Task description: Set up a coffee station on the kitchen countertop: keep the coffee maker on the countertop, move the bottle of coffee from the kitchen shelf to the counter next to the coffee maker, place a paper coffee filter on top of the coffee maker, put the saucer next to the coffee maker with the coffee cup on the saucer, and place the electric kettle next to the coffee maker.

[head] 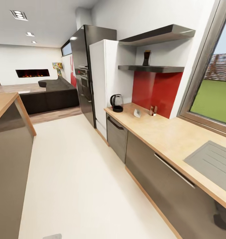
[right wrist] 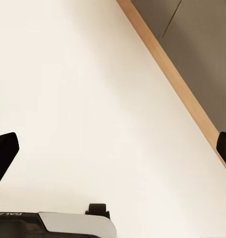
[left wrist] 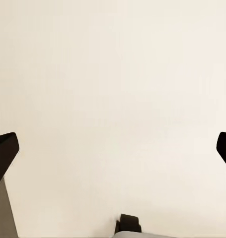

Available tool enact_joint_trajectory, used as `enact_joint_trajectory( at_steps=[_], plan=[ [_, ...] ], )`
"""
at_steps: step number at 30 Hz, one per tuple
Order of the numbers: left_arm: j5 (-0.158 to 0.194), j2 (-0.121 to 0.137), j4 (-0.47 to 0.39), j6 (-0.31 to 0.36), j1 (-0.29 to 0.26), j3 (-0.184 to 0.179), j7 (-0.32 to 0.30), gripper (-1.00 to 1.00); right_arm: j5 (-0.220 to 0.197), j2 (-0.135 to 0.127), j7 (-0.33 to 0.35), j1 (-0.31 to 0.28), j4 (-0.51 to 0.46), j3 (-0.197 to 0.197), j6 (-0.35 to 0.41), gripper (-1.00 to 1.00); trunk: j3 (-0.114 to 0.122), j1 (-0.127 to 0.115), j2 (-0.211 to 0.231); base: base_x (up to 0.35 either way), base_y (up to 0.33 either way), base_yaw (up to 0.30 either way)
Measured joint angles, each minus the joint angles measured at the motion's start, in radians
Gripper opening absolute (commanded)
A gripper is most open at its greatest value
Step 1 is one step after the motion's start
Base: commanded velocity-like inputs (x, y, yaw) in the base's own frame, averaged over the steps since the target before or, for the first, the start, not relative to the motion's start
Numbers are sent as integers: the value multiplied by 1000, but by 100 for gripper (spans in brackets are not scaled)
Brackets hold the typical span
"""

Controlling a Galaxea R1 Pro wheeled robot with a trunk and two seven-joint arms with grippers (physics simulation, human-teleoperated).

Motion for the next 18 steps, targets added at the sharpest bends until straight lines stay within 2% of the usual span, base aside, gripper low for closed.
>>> enact_joint_trajectory(
  at_steps=[18],
  plan=[
    [0, 0, 0, 0, 0, 0, 0, 100, 0, 0, 0, 0, 2, -1, 0, 100, 0, 0, 0, 330, 170, 0]
  ],
)
